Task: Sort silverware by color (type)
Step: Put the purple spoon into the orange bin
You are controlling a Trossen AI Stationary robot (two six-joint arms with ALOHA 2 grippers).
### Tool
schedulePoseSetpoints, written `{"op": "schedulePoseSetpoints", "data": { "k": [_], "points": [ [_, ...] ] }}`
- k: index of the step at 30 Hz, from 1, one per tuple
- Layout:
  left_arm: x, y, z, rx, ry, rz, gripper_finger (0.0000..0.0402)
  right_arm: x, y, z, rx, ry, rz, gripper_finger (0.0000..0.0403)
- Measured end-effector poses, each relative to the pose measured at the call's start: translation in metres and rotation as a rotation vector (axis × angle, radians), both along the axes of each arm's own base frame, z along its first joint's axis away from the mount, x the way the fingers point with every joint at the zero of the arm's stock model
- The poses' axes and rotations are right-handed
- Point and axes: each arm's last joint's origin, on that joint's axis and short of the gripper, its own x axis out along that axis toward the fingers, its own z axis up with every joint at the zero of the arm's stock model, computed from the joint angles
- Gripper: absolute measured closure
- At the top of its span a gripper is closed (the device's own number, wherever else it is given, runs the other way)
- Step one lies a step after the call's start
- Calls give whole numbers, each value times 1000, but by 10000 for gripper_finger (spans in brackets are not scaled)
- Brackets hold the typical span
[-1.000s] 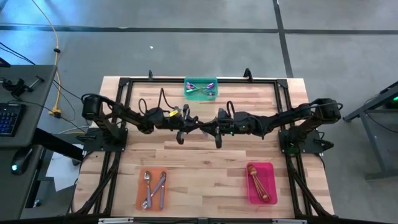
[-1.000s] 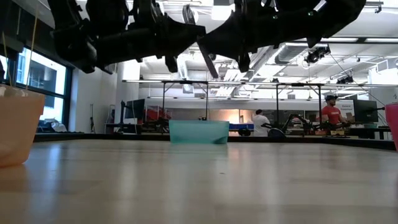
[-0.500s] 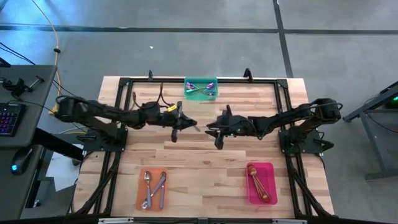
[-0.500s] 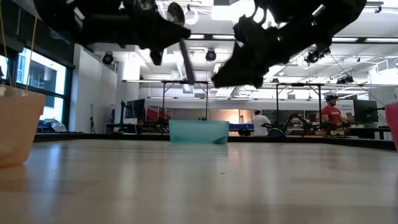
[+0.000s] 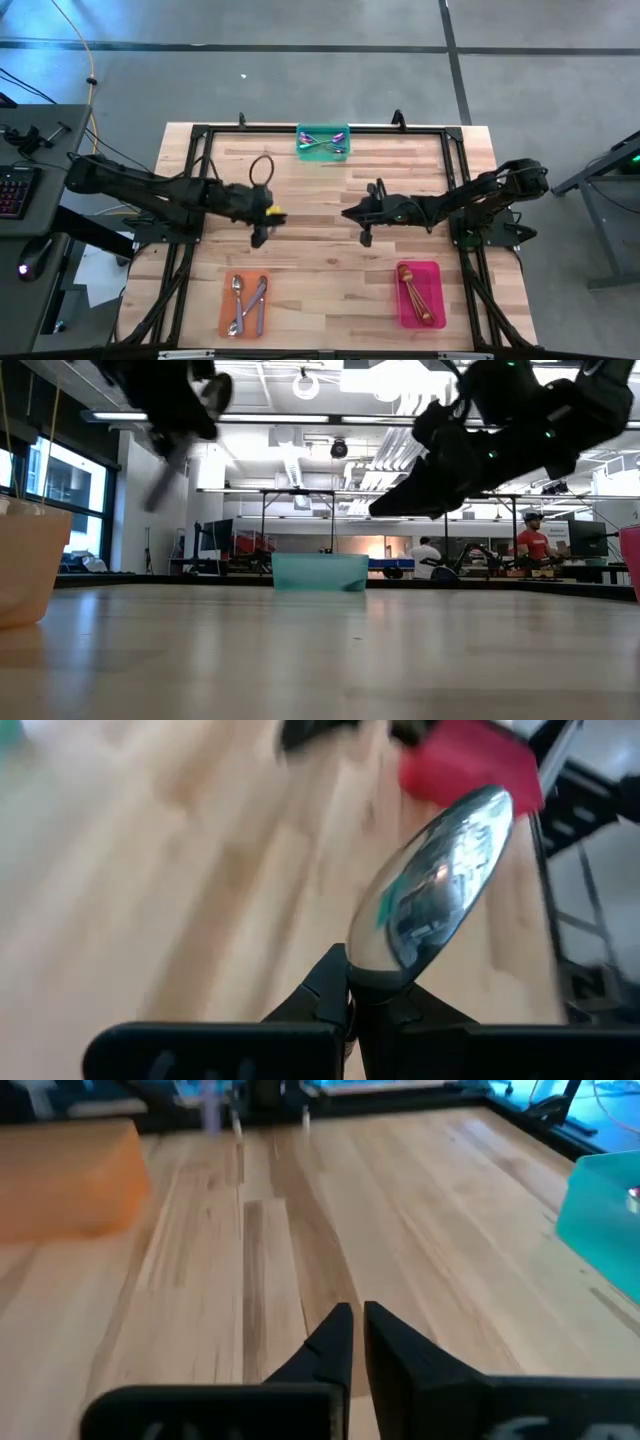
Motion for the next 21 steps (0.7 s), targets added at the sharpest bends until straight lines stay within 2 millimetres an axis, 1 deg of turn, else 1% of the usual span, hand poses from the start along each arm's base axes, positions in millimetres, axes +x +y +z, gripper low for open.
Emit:
{"op": "schedulePoseSetpoints", "data": {
  "k": [2, 5, 8, 10, 13, 16, 19, 21],
  "points": [
    [-5, -11, 6, -67, 69, 14, 401, -7, -1, -4, 8, -40, -5, 386],
    [-9, -27, 18, -175, 131, 44, 401, -14, -2, -8, -2, -62, -10, 395],
    [-12, -42, 32, -293, 123, 67, 401, -16, -6, -7, -2, -94, -29, 401],
    [-15, -52, 34, -374, 130, 95, 401, -15, -8, -7, -11, -93, -35, 399],
    [-21, -68, 28, -462, 158, 167, 401, -15, -11, -7, -26, -91, -41, 400],
    [-29, -87, 13, -519, 223, 224, 401, -15, -14, -7, -22, -91, -33, 402],
    [-35, -109, 1, -549, 278, 251, 401, -15, -16, -7, -22, -90, -40, 402],
    [-37, -120, -9, -539, 313, 276, 401, -15, -16, -7, -21, -89, -40, 402]
  ]
}}
